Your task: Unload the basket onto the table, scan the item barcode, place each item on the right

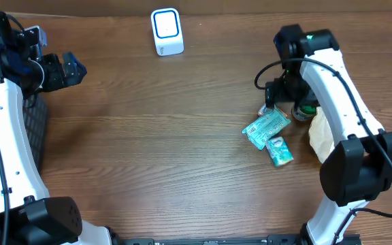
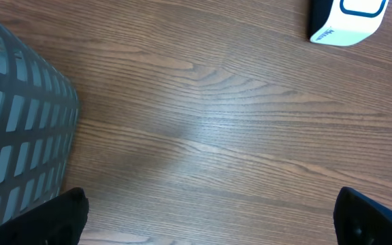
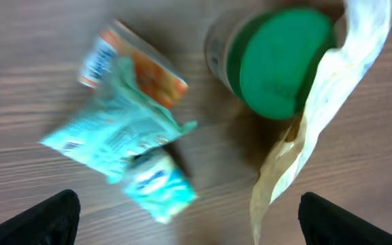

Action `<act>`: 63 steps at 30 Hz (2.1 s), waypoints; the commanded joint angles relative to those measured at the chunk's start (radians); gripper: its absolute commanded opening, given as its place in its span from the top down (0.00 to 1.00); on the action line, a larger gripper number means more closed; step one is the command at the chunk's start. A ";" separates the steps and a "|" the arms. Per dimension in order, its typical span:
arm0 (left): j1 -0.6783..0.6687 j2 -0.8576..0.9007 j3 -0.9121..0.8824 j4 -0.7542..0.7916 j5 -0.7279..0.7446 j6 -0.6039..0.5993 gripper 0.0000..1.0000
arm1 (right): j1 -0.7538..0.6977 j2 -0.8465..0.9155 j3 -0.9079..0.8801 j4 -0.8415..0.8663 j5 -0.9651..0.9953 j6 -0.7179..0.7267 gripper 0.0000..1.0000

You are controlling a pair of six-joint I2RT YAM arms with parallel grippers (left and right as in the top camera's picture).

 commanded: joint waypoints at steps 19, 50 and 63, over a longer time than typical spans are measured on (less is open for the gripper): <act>-0.007 0.004 0.004 0.000 0.008 0.015 0.00 | -0.003 -0.476 0.206 -0.101 -0.377 -0.085 0.00; -0.007 0.004 0.004 0.001 0.008 0.015 0.00 | -0.003 -0.945 0.148 -0.075 -0.191 -0.086 0.00; -0.007 0.004 0.004 0.001 0.008 0.015 0.01 | -0.014 -1.236 -0.645 0.789 -0.192 -0.086 0.00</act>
